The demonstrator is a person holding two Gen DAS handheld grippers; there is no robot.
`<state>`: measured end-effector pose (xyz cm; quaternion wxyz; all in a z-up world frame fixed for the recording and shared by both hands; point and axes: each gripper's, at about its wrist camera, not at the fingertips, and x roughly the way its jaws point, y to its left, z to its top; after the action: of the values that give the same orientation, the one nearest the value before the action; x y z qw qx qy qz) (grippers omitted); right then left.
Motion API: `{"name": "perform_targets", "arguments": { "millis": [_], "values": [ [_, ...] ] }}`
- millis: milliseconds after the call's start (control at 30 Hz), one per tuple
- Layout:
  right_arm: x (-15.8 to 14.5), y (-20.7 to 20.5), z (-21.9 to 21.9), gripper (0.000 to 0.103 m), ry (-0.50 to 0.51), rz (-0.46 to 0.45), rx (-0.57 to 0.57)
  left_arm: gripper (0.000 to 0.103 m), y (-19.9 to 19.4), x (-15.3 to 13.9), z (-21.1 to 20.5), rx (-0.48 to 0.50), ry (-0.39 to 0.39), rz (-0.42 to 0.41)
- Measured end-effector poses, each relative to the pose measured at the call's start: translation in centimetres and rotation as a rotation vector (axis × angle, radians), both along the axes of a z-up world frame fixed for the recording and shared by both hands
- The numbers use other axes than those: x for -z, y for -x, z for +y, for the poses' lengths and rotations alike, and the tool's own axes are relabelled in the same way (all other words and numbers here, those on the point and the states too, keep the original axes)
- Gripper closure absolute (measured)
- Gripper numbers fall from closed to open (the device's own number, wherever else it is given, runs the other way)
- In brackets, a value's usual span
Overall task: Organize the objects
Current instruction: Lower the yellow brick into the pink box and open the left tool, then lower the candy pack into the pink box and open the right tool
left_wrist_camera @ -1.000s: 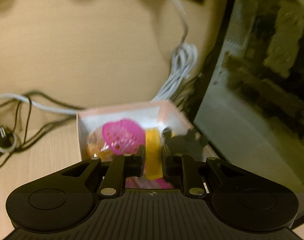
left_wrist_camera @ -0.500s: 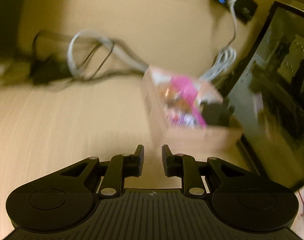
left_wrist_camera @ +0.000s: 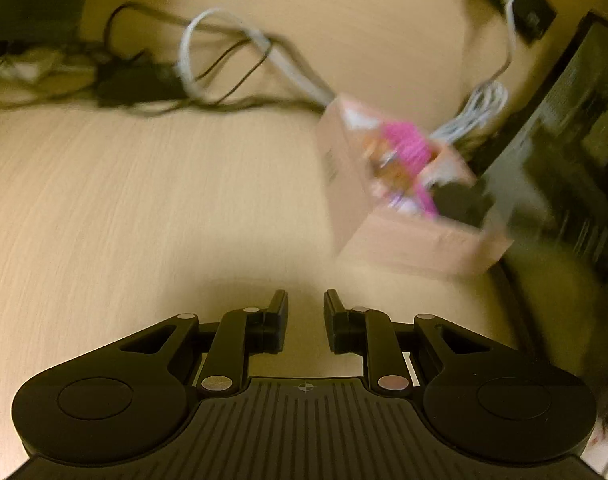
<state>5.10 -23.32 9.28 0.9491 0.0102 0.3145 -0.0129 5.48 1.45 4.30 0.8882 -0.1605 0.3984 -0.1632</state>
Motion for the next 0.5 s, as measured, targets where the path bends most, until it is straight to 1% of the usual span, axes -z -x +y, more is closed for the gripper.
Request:
{"name": "perform_targets", "arguments": {
  "millis": [33,100,167,233,267,400,433,467,500],
  "values": [
    [0.9,0.4,-0.2,0.037,0.015,0.024,0.006,0.082,-0.7,-0.9,-0.5,0.017,0.019,-0.023],
    [2.1,0.8,-0.5,0.037,0.042,0.053,0.020,0.082,-1.8,-2.3,-1.7,0.053,0.024,-0.066],
    [2.9,0.9,-0.7,0.038,0.062,0.066,0.026,0.082,-3.2,-3.5,-3.3,0.080,-0.004,-0.109],
    [3.3,0.6,-0.8,0.041,0.083,0.071,0.031,0.082,-4.7,-3.9,-4.8,0.074,-0.061,-0.127],
    [3.6,0.5,-0.8,0.042,0.095,0.073,0.035,0.082,-5.5,-3.8,-5.4,0.067,-0.089,-0.123],
    [4.3,-0.7,-0.9,0.043,0.150,0.071,0.045,0.082,-8.0,-2.2,-7.3,0.052,-0.173,-0.064],
    [4.6,-0.9,-1.0,0.043,0.166,0.073,0.042,0.073,-8.4,-1.8,-7.5,0.044,-0.205,-0.046],
    [4.8,-1.0,-1.1,0.043,0.178,0.074,0.041,0.058,-8.7,-1.3,-7.6,0.036,-0.227,-0.029],
    [4.9,-1.4,-1.0,0.043,0.189,0.076,0.039,0.050,-8.6,-1.1,-7.4,0.011,-0.241,-0.028]
  ]
}}
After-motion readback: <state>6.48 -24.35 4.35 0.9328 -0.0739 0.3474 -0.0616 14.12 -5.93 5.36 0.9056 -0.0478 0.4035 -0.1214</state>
